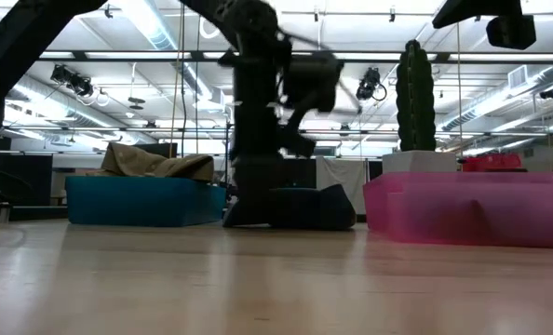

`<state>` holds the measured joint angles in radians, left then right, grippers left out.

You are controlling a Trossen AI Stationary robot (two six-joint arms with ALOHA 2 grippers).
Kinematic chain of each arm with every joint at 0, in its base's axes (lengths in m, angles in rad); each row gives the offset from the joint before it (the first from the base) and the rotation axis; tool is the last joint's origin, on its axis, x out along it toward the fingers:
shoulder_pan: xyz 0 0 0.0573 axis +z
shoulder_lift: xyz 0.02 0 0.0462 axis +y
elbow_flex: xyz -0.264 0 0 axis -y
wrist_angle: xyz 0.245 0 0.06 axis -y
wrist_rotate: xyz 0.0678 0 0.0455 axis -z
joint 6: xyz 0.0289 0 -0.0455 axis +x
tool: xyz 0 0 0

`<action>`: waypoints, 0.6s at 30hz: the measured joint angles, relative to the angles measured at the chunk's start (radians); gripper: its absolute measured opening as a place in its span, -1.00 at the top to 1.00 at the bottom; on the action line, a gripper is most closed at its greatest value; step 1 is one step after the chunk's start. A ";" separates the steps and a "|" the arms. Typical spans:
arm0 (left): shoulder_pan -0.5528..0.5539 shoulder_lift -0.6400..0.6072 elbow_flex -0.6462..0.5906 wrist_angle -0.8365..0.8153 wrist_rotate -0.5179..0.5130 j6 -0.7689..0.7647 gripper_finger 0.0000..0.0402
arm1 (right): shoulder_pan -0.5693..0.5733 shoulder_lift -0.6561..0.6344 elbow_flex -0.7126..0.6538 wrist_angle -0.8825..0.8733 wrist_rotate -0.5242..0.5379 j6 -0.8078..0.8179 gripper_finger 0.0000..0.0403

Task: Pick & Place hat
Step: Put the blue cap into the red bin

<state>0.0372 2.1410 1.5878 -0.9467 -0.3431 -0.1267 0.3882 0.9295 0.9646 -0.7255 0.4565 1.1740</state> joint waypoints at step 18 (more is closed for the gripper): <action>-0.013 -0.015 -0.090 0.106 -0.053 0.011 -0.35 | -0.008 0.000 0.000 0.039 0.008 0.023 0.98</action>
<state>0.0238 2.1262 1.4979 -0.8403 -0.3962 -0.1158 0.3798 0.9295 0.9646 -0.6864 0.4644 1.1969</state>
